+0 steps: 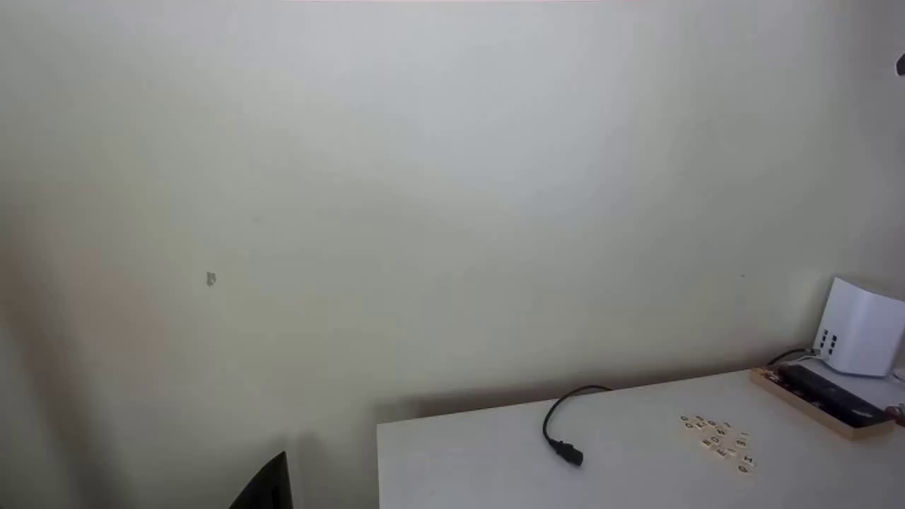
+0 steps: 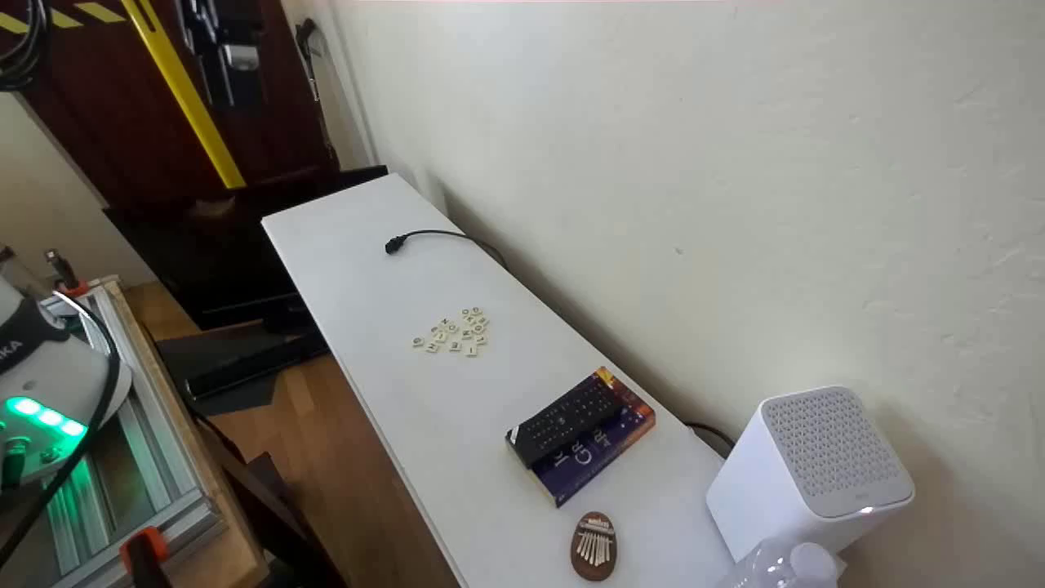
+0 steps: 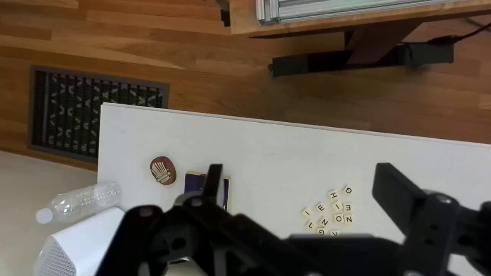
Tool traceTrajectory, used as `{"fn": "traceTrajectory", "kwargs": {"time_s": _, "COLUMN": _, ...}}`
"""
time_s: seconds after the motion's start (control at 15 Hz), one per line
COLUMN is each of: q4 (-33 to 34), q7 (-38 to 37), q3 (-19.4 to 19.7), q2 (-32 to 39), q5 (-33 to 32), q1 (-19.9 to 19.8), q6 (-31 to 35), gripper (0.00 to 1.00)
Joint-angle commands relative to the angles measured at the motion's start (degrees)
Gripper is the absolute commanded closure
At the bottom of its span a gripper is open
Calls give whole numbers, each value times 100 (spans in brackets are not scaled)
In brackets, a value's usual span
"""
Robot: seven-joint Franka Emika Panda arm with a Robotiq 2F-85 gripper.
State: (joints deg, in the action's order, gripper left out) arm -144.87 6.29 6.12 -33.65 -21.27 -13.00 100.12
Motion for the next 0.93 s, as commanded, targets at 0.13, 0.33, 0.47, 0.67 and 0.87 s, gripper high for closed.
{"fn": "traceTrajectory", "kwargs": {"time_s": 0.13, "q4": 19, "q7": -50, "q3": 106, "q2": -5, "q5": -47, "q1": 130, "q6": -44, "gripper": 0}}
{"fn": "traceTrajectory", "kwargs": {"time_s": 0.33, "q4": 19, "q7": -50, "q3": 106, "q2": -5, "q5": -47, "q1": 130, "q6": -44, "gripper": 0}}
{"fn": "traceTrajectory", "kwargs": {"time_s": 0.47, "q4": -85, "q7": -284, "q3": 47, "q2": 43, "q5": 139, "q1": 266, "q6": 287, "gripper": 0}}
{"fn": "traceTrajectory", "kwargs": {"time_s": 0.67, "q4": -260, "q7": -537, "q3": -28, "q2": 97, "q5": 285, "q1": 470, "q6": 994, "gripper": 0}}
{"fn": "traceTrajectory", "kwargs": {"time_s": 0.87, "q4": -446, "q7": -689, "q3": -102, "q2": 254, "q5": 350, "q1": 614, "q6": 1699, "gripper": 0}}
